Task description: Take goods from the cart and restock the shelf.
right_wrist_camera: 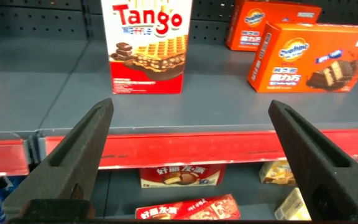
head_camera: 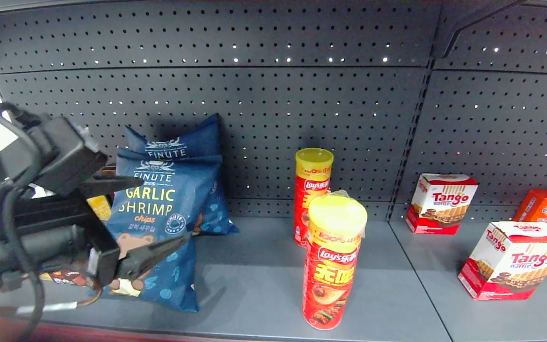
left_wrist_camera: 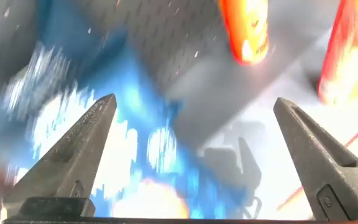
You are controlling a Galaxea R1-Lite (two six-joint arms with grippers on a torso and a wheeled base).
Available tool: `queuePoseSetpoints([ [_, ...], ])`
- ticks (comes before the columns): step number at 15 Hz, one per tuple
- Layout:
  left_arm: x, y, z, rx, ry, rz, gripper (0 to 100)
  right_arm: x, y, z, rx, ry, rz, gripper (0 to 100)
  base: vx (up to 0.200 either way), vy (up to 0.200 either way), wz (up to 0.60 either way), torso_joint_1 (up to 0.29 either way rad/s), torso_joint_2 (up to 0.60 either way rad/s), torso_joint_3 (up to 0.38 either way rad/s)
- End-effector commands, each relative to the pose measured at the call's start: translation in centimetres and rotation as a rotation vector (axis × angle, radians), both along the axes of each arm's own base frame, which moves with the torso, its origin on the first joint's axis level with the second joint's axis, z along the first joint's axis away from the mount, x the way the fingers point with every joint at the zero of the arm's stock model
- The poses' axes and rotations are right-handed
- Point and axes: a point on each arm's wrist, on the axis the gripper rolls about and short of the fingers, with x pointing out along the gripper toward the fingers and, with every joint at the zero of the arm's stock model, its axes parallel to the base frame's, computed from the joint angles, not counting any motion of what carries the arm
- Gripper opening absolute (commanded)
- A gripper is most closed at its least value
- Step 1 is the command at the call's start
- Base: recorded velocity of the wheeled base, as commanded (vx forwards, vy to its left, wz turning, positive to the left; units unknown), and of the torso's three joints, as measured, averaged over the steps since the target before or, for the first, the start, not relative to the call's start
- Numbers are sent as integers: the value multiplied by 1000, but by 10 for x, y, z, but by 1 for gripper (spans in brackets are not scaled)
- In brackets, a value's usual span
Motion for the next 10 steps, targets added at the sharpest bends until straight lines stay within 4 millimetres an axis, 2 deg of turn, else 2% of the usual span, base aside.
queuePoseSetpoints([
  [1, -50, 26, -10, -67, -50, 43, 100, 0, 0, 0, 1, 2, 1, 100, 0, 0, 0, 0, 0, 0],
  [3, -73, 38, -23, -128, -43, 89, 100, 0, 0, 0, 4, 0, 1, 100, 0, 0, 0, 0, 0, 0],
  [4, -93, 48, -42, -168, -36, 145, 100, 0, 0, 0, 6, 2, 3, 100, 0, 0, 0, 0, 0, 0],
  [6, -117, 58, -62, -190, -69, 173, 100, 0, 0, 2, 6, -5, 1, 100, 0, 0, 0, 0, 0, 0],
  [7, -124, 61, -65, -199, -91, 200, 100, -2, 0, 20, 2, -29, 23, 100, 0, 0, 0, 0, 0, 0],
  [9, -128, 63, -67, -203, -107, 211, 100, 11, 1, 87, -5, -22, 138, 100, 0, 0, 0, 0, 0, 0],
  [10, -128, 63, -67, -202, -109, 209, 100, 16, 2, 105, -25, -26, 180, 100, 0, 0, 0, 0, 0, 0],
])
